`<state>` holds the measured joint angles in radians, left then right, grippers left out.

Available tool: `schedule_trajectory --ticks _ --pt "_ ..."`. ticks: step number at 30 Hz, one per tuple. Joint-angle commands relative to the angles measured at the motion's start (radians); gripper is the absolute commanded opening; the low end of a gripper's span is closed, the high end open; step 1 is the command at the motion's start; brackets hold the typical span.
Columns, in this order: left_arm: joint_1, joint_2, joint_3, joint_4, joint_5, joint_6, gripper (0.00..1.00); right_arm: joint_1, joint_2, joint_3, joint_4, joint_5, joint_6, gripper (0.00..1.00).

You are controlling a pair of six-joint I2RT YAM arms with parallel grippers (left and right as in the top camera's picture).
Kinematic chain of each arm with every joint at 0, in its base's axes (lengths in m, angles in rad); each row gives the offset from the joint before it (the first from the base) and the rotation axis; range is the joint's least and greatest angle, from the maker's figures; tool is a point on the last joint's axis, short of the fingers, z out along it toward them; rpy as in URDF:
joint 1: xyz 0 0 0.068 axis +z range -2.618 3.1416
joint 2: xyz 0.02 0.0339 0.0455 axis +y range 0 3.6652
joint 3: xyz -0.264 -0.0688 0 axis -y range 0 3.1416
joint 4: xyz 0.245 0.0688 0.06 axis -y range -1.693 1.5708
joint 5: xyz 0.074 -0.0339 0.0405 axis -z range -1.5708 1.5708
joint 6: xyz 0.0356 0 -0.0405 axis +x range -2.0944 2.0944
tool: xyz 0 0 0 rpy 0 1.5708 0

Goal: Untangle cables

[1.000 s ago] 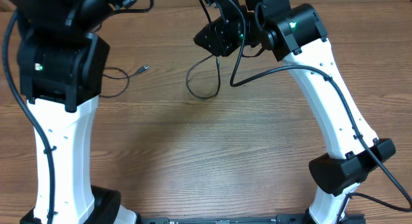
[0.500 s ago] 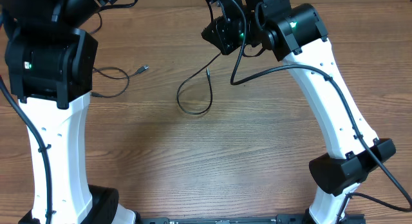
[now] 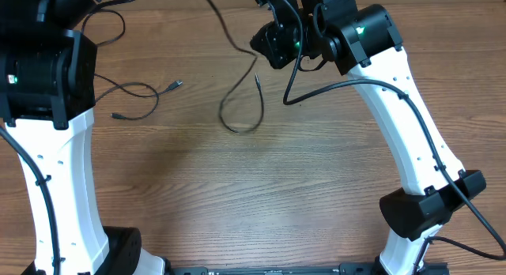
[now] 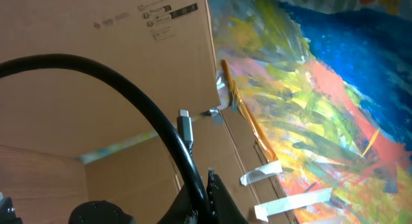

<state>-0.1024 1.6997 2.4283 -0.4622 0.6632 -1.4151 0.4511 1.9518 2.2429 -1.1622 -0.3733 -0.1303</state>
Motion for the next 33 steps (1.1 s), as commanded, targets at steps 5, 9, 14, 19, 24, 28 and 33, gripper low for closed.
schedule_trajectory --ticks 5,9,14,19,24,28,33 --pt "0.004 -0.013 0.017 0.011 0.048 -0.051 0.04 -0.008 -0.008 0.0 0.002 0.006 0.0 0.29" --pt "0.004 -0.013 0.017 0.011 0.041 -0.062 0.04 -0.008 -0.008 0.0 0.003 -0.029 -0.001 0.36" --pt "0.003 -0.013 0.017 0.032 0.045 -0.179 0.04 -0.007 -0.008 0.0 0.029 -0.127 -0.008 0.41" --pt "-0.013 -0.013 0.017 0.079 0.046 -0.187 0.04 -0.007 -0.008 0.0 0.039 -0.145 -0.008 0.42" --pt "-0.057 -0.013 0.017 0.078 0.03 -0.187 0.05 -0.007 -0.008 0.0 0.039 -0.193 -0.01 0.43" --pt "-0.079 -0.013 0.017 0.077 -0.011 -0.186 0.04 -0.007 -0.008 0.0 0.027 -0.243 -0.058 0.44" --pt "-0.082 -0.013 0.017 0.077 -0.012 -0.186 0.04 -0.007 -0.008 0.0 0.024 -0.243 -0.058 0.45"
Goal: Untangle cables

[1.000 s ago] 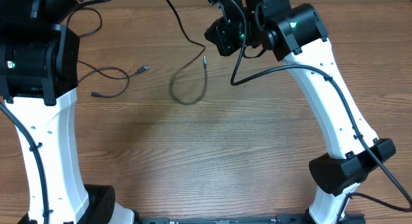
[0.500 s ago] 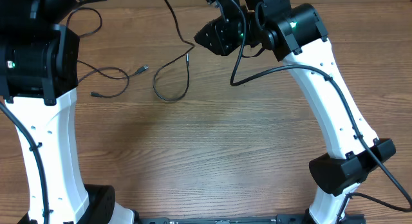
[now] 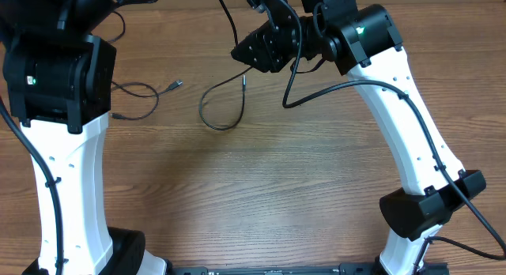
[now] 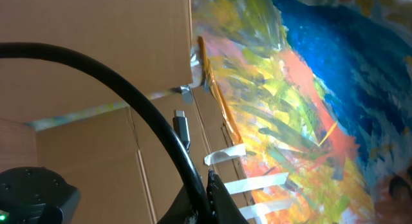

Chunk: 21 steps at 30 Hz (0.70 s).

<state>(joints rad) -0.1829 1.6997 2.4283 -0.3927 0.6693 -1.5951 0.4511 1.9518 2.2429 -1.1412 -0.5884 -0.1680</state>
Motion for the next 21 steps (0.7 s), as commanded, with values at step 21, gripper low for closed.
schedule_trajectory --ticks 21 --pt "-0.064 -0.013 0.017 0.006 -0.025 -0.005 0.04 -0.007 -0.008 0.0 0.007 0.052 -0.005 0.06"
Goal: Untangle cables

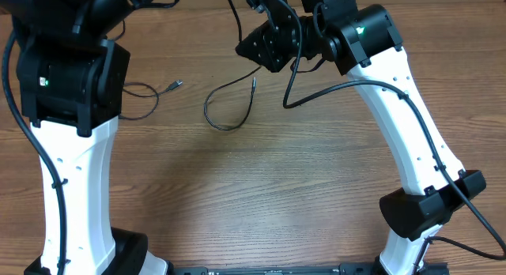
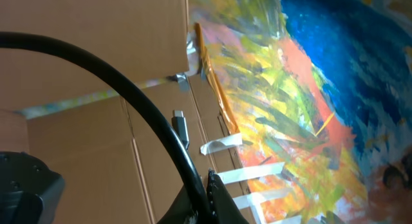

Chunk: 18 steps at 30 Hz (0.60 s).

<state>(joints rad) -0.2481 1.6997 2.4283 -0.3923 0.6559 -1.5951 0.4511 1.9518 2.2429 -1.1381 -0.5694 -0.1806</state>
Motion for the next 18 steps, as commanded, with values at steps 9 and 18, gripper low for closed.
schedule_trajectory --ticks 9,18 --pt "0.059 -0.013 0.017 -0.052 -0.031 0.043 0.04 -0.008 -0.008 0.0 0.002 0.108 0.08 0.04" --pt "0.058 -0.013 0.017 -0.048 -0.057 -0.007 0.04 -0.007 -0.008 0.0 -0.014 0.015 0.016 0.53"
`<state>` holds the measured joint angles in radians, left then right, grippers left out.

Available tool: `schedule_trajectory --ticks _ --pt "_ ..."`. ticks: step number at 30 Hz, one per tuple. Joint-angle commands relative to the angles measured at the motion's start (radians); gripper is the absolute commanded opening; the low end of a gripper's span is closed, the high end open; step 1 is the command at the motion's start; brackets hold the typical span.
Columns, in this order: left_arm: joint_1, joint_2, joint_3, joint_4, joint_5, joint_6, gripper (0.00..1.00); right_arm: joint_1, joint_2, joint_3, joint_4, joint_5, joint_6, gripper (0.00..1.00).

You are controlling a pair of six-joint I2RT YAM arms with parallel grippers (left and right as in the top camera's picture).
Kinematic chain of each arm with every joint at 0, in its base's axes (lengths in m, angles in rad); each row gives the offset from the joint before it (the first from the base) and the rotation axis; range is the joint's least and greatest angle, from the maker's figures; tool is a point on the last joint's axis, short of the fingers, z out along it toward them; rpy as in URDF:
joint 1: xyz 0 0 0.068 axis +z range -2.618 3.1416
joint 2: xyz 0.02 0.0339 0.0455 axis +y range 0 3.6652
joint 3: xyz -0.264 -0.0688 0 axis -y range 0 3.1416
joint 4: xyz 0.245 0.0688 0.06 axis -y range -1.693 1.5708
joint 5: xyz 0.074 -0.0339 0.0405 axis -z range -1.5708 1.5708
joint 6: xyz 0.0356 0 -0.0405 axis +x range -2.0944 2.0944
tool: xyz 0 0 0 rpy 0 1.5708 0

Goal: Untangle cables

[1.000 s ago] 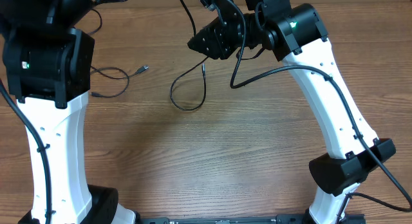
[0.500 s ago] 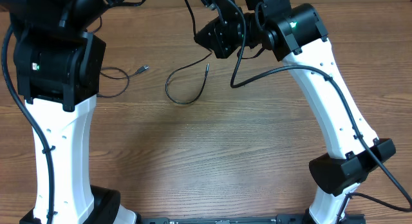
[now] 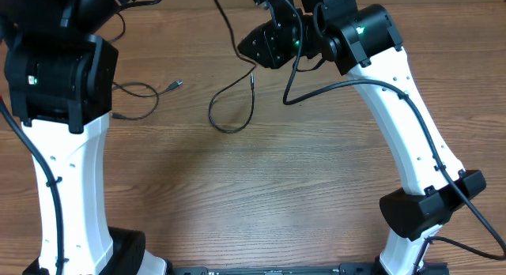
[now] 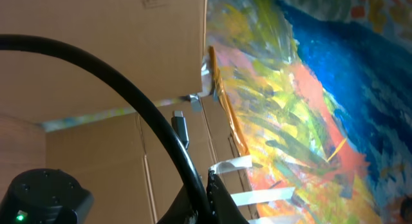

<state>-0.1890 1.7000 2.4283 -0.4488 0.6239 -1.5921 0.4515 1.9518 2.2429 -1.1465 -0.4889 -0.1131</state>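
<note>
A thin black cable [image 3: 230, 30] comes down from the top edge, passes the tip of my right gripper [image 3: 245, 50] and ends in a loop [image 3: 229, 123] on the wooden table, its free end [image 3: 251, 77] pointing up. The right gripper looks shut on this cable. My left gripper [image 4: 207, 185] points up off the table, shut on a black cable [image 4: 138, 98] that arches across its view. A USB-C plug [image 4: 181, 128] shows beside it. In the overhead view only the left arm's black wrist block [image 3: 55, 73] shows. The left fingers are past the top edge.
A second thin cable [image 3: 141, 92] lies at the left, with a small plug [image 3: 175, 84] and a far end [image 3: 117, 115]. Cardboard boxes [image 4: 96, 50] and a colourful painted sheet [image 4: 309, 95] fill the left wrist view. The right arm's white links [image 3: 411, 125] span the right side.
The left arm's wrist block has shifted left, and its camera view has tilted. The loop on the table sits slightly to the right. The right gripper is almost where it was.
At first the left wrist block was far left and the loop lay under the right gripper. Then the right gripper was further left, the loop with it, and the left block further right. The block went further right again; now it is back left. Both grips held throughout.
</note>
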Motion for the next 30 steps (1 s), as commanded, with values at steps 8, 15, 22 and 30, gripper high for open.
schedule_trajectory --ticks 8,15,22,30 --pt "-0.033 -0.014 0.017 0.009 -0.013 -0.039 0.04 -0.007 -0.008 0.0 -0.01 -0.101 -0.082 0.59" --pt "-0.103 -0.014 0.017 0.043 -0.013 -0.047 0.04 -0.007 -0.008 0.0 -0.001 -0.116 -0.082 0.59" --pt "-0.098 -0.014 0.017 0.049 -0.015 -0.046 0.05 -0.008 -0.008 0.0 0.0 -0.079 -0.071 0.17" --pt "-0.07 -0.014 0.017 0.049 -0.044 -0.038 0.04 -0.008 -0.008 0.0 -0.026 -0.043 -0.071 0.04"
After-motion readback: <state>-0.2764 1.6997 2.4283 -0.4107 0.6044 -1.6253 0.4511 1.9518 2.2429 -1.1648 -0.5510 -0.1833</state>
